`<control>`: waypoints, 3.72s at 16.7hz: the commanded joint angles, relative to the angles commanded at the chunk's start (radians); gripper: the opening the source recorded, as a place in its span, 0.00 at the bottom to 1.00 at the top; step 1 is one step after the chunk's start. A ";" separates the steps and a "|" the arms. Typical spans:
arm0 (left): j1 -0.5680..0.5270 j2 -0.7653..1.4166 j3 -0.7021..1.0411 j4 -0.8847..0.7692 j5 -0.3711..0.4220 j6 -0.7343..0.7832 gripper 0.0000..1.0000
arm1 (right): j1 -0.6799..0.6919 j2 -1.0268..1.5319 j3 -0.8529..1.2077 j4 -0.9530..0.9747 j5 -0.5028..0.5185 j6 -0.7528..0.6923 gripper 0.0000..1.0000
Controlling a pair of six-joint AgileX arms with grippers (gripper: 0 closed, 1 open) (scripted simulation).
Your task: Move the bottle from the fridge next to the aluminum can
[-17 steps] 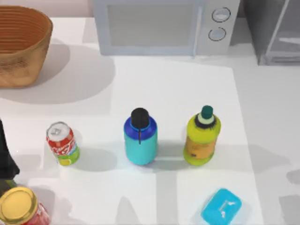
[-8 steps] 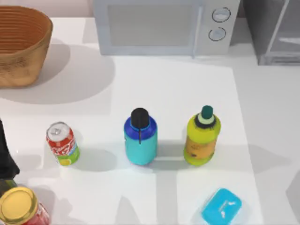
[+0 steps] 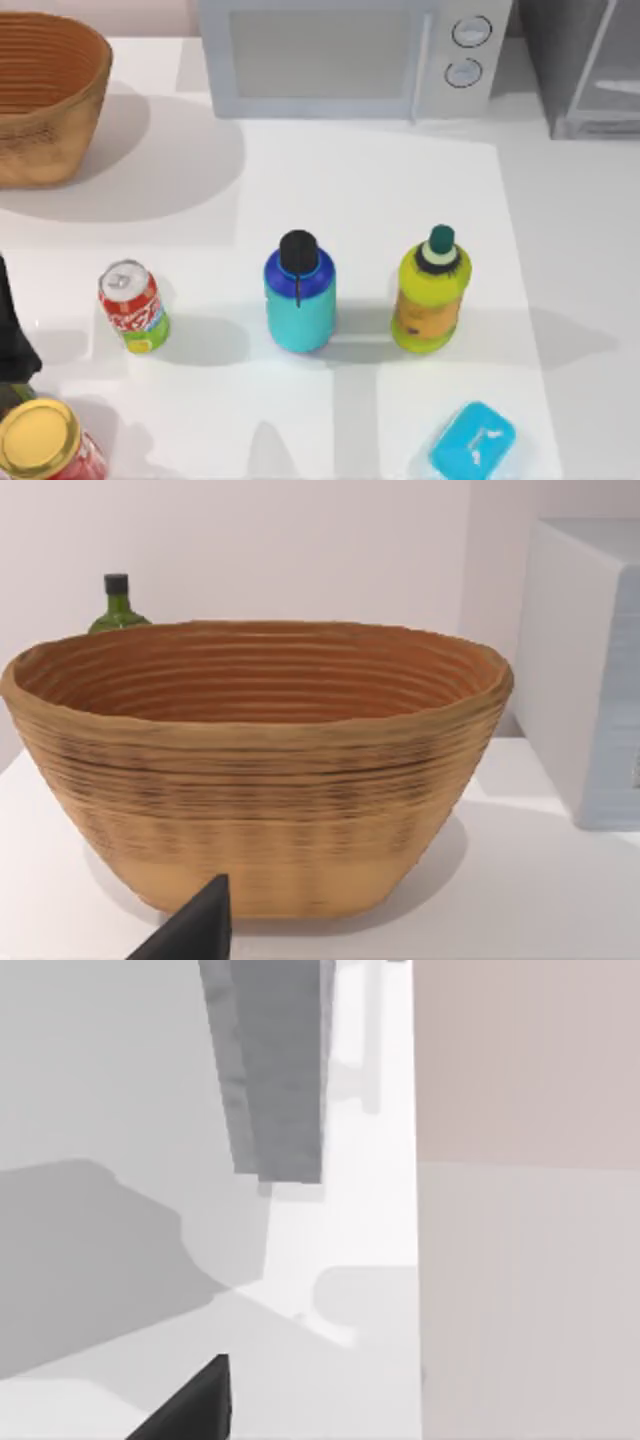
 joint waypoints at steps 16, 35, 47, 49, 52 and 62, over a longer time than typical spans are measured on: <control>0.000 0.000 0.000 0.000 0.000 0.000 1.00 | 0.284 0.032 -0.006 0.399 0.048 0.459 1.00; 0.000 0.000 0.000 0.000 0.000 0.000 1.00 | 0.853 0.026 -0.037 1.188 0.174 1.390 1.00; 0.000 0.000 0.000 0.000 0.000 0.000 1.00 | 1.509 -0.107 -0.241 1.434 0.670 1.826 1.00; 0.000 0.000 0.000 0.000 0.000 0.000 1.00 | 1.634 -0.140 -0.285 1.484 0.771 1.912 1.00; 0.000 0.000 0.000 0.000 0.000 0.000 1.00 | 1.746 -0.177 -0.331 1.536 0.874 2.003 1.00; 0.000 0.000 0.000 0.000 0.000 0.000 1.00 | 1.753 -0.120 -0.271 1.534 0.901 2.020 1.00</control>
